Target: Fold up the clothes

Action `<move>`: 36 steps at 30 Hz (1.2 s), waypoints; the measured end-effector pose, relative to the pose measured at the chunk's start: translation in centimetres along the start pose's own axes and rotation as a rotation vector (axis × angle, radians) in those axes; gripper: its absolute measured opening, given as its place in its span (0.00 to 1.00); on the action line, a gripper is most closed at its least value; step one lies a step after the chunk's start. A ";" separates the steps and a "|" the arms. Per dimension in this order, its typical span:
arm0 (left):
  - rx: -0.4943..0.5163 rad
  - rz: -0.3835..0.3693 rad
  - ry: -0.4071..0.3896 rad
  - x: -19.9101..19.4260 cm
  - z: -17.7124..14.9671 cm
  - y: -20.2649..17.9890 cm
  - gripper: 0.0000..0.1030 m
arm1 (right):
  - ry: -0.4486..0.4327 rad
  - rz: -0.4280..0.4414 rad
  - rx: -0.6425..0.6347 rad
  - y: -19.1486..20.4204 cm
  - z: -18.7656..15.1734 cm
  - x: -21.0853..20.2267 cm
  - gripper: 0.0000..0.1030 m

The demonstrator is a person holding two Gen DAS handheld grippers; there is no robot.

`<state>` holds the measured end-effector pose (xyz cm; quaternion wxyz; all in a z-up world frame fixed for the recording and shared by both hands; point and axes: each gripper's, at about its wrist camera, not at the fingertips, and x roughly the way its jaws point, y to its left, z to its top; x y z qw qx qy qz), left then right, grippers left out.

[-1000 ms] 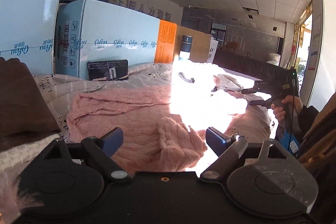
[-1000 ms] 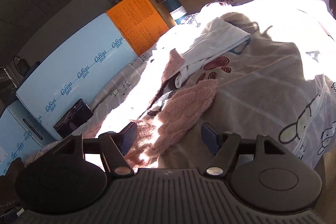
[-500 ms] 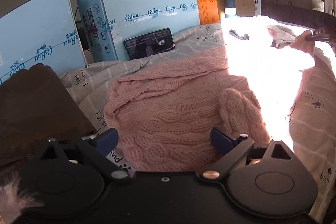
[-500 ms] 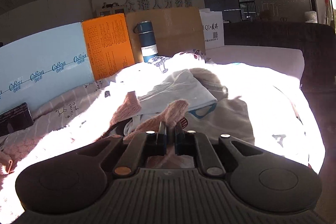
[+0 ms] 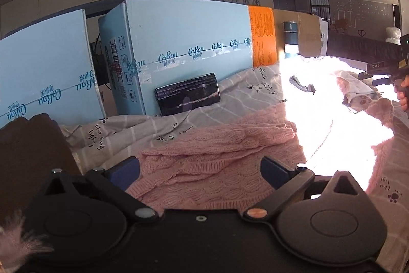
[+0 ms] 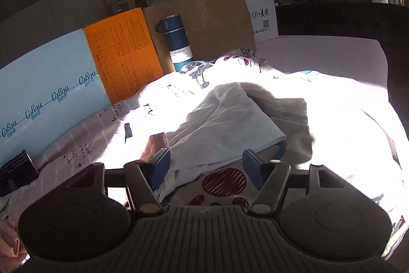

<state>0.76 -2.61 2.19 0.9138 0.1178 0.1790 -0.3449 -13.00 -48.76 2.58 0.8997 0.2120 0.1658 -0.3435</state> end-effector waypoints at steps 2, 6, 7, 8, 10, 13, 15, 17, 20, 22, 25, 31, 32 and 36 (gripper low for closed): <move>-0.013 -0.025 -0.001 1.4 0.3 -0.1 1.00 | 0.035 0.000 0.002 1.3 0.6 2.1 0.50; -0.064 -0.049 0.018 2.9 -0.6 0.5 1.00 | 0.104 0.045 -0.032 3.6 1.0 5.2 0.49; -0.075 -0.050 0.024 3.0 -0.8 0.7 1.00 | 0.117 0.040 -0.047 4.1 0.8 5.7 0.48; -0.088 -0.047 0.032 3.1 -1.0 0.9 1.00 | 0.129 0.027 -0.055 4.5 0.5 6.2 0.48; -0.106 -0.042 0.039 3.3 -1.3 1.3 1.00 | 0.138 0.007 -0.068 5.2 0.1 6.9 0.50; -0.113 -0.045 0.047 3.5 -1.6 1.5 1.00 | 0.099 -0.027 -0.132 6.0 -0.3 7.0 0.25; -0.110 -0.050 0.056 3.6 -1.7 1.4 1.00 | 0.054 -0.029 -0.168 6.3 -0.1 6.6 0.10; -0.102 -0.056 0.071 3.8 -1.9 1.3 1.00 | -0.010 -0.042 -0.196 6.4 0.4 5.9 0.10; -0.082 -0.060 0.099 4.1 -2.1 1.1 1.00 | -0.046 -0.118 -0.238 6.4 0.9 6.2 0.10; -0.076 -0.060 0.117 4.4 -2.2 1.0 1.00 | 0.006 -0.145 -0.238 6.0 0.6 7.5 0.10; -0.087 -0.064 0.118 4.4 -2.3 1.2 1.00 | 0.071 -0.191 -0.230 5.5 -0.2 9.1 0.12; -0.104 -0.081 0.100 4.2 -2.3 1.6 1.00 | -0.122 -0.182 -0.275 9.3 -1.0 4.1 0.60; -0.107 -0.084 0.099 4.2 -2.3 1.6 1.00 | -0.146 -0.131 -0.304 10.3 -1.2 3.0 0.60; -0.120 -0.089 0.111 4.5 -2.3 1.7 1.00 | -0.032 0.230 -0.343 14.2 -2.6 0.0 0.60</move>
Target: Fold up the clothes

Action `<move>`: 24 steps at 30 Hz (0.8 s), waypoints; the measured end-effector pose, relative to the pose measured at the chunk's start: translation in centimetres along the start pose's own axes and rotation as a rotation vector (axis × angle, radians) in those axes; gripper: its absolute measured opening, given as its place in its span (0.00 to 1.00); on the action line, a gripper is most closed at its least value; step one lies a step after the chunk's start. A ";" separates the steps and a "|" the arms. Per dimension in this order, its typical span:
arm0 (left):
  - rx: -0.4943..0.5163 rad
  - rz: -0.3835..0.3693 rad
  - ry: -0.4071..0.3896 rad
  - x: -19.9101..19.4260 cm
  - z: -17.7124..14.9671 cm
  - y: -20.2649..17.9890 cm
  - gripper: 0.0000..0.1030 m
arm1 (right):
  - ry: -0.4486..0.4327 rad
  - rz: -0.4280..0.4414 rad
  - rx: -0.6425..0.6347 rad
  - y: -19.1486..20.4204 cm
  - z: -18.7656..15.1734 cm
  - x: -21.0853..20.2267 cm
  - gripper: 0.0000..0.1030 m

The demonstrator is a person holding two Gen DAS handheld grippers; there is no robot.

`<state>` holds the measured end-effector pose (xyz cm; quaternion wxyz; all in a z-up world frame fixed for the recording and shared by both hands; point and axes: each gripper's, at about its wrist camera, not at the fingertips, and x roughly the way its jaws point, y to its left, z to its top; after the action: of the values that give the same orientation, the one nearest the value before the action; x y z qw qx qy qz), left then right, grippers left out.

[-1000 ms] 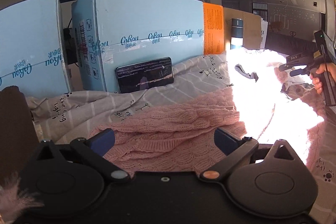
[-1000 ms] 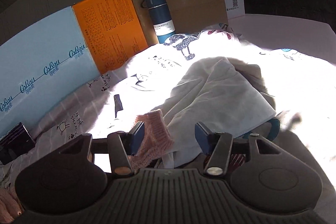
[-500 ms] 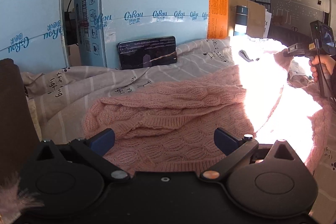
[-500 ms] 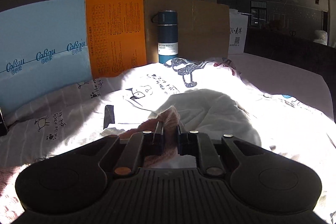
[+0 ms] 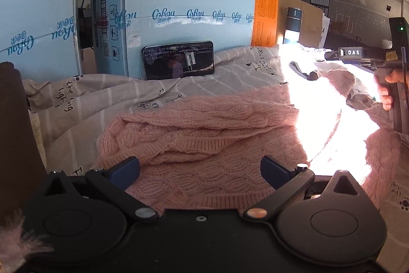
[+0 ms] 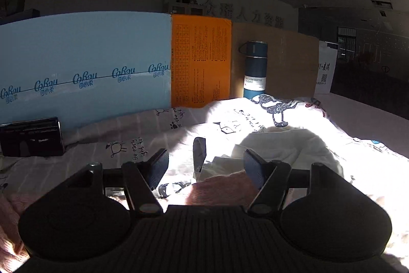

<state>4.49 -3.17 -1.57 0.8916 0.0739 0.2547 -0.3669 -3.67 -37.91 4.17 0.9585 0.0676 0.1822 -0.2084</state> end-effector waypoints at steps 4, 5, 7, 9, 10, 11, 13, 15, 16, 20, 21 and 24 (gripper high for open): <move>-0.012 -0.002 0.004 0.1 0.0 0.3 1.00 | 0.145 0.376 -0.057 5.2 -1.5 0.2 0.60; -0.016 -0.003 0.005 0.1 0.0 0.3 1.00 | 0.154 0.452 -0.100 6.4 -2.0 0.1 0.60; -0.020 -0.005 0.003 0.1 0.0 0.4 1.00 | 0.174 0.585 -0.213 9.1 -3.2 -0.2 0.58; -0.020 -0.005 -0.001 0.0 -0.1 0.4 1.00 | 0.193 0.595 -0.266 10.4 -3.9 0.0 0.51; -0.019 -0.006 -0.004 -0.1 -0.1 0.4 1.00 | 0.202 0.592 -0.285 10.9 -4.2 0.1 0.45; -0.018 -0.006 -0.006 -0.1 0.0 0.4 1.00 | 0.211 0.590 -0.305 11.3 -4.5 0.3 0.30; -0.021 -0.013 -0.015 -0.4 0.0 0.4 1.00 | 0.228 0.584 -0.343 12.3 -5.0 0.5 0.04; -0.026 -0.022 -0.025 -0.6 0.0 0.5 1.00 | 0.207 0.591 -0.312 11.8 -4.6 0.0 0.04; -0.028 -0.025 -0.030 -0.8 0.1 0.6 1.00 | 0.199 0.600 -0.307 11.7 -4.4 -0.5 0.04; -0.027 -0.018 -0.068 -1.8 0.4 0.6 1.00 | 0.202 0.634 -0.310 11.5 -4.4 -1.9 0.05; -0.025 -0.017 -0.077 -2.1 0.5 0.6 1.00 | 0.230 0.632 -0.311 11.6 -4.8 -1.6 0.08; -0.003 -0.014 -0.087 -2.5 0.6 0.2 1.00 | 0.298 0.625 -0.298 11.9 -6.0 -0.9 0.18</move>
<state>3.33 -1.70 0.23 0.8995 0.0546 0.2166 -0.3756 -1.27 -25.57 -0.42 0.9383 0.0091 0.3184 0.1348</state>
